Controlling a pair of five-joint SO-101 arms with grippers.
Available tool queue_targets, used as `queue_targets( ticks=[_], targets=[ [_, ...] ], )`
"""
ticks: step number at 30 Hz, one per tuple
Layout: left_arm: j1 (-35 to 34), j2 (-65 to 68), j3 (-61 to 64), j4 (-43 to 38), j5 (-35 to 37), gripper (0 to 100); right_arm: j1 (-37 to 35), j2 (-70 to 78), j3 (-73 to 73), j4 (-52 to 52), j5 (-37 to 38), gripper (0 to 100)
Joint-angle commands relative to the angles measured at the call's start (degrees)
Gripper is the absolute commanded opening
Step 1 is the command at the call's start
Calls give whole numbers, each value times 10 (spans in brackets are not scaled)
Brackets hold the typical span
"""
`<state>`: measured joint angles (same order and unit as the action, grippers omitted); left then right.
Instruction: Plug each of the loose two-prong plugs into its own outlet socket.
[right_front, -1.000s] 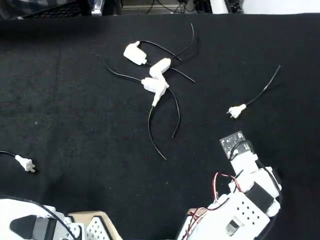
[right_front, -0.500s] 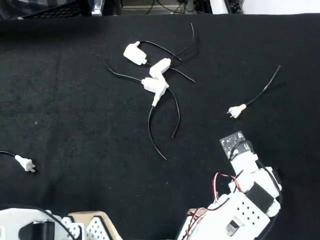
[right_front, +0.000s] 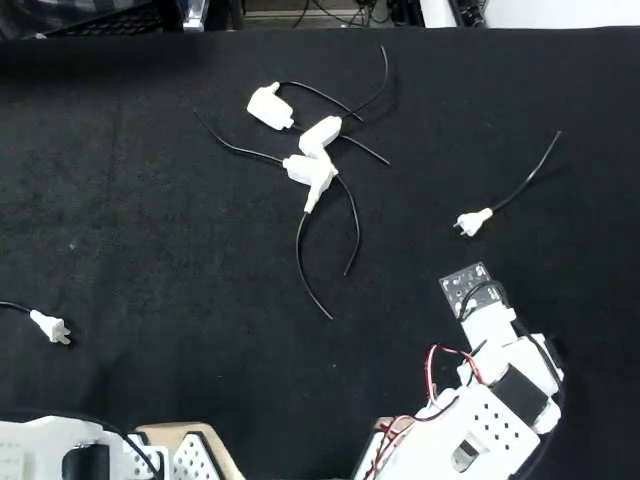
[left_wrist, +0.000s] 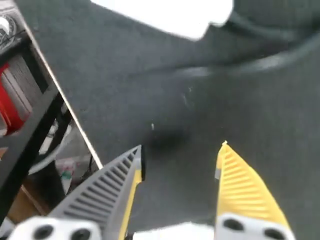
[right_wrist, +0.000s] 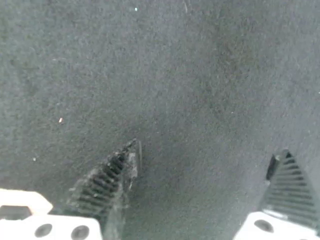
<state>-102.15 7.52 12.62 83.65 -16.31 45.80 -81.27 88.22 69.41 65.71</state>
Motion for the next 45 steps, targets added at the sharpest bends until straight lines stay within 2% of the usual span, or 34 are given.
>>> queue_targets(
  ticks=[1, 16, 25, 30, 37, 45],
  targets=[
    [-4, -30, 0, -66, 59, 246, -9, 0, 48, 8, -10, 389],
    [-3, -28, 6, -217, 167, 246, -9, -1, 48, 8, -10, 389],
    [5, -28, 92, -363, 203, 246, -8, -1, 48, 8, -10, 389],
    [5, -28, 125, -434, 270, 245, -7, -1, 48, 8, -10, 389],
    [6, -27, 167, -484, 273, 245, -6, -1, 48, 4, -12, 389],
    [36, 5, 242, -650, 273, 242, -4, -1, 49, 4, -13, 389]
  ],
)
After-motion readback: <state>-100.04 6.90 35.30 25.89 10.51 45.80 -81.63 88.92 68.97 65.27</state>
